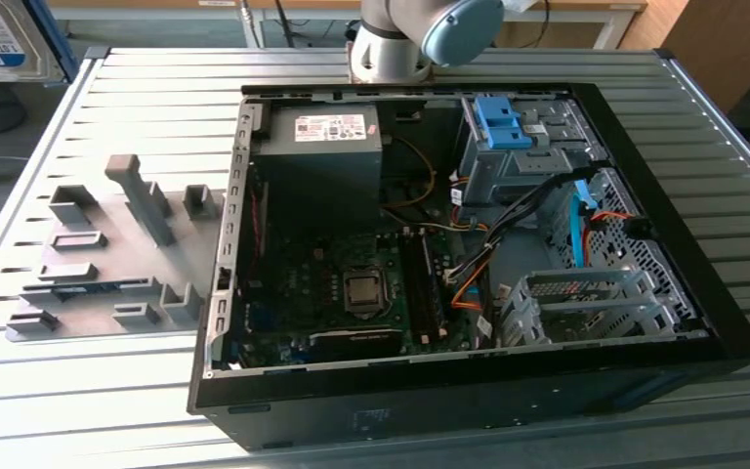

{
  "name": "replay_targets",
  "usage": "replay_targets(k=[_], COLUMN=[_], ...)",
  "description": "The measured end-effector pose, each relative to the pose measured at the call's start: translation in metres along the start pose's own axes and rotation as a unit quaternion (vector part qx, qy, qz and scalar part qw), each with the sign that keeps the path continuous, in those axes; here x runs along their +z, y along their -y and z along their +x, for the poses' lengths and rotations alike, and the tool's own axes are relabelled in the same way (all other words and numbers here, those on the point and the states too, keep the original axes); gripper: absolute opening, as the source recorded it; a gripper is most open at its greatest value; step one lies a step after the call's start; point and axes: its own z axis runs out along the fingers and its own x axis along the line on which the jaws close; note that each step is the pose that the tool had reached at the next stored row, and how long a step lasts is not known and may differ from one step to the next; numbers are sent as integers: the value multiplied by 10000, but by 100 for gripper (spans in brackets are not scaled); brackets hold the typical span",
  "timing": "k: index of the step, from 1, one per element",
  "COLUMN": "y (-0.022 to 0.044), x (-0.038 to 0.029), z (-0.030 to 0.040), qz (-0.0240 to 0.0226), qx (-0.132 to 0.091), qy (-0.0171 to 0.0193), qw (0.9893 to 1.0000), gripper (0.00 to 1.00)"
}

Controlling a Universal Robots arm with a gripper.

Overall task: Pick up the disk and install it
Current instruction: 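Pick up the disk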

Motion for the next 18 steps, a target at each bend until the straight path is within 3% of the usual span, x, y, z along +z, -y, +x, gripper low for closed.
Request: replay_targets(k=[5,18], y=[70,331], x=[3,11], z=[37,88], qz=[0,0], qx=[0,0], qy=[0,0], qw=[10000,10000], gripper=[36,36])
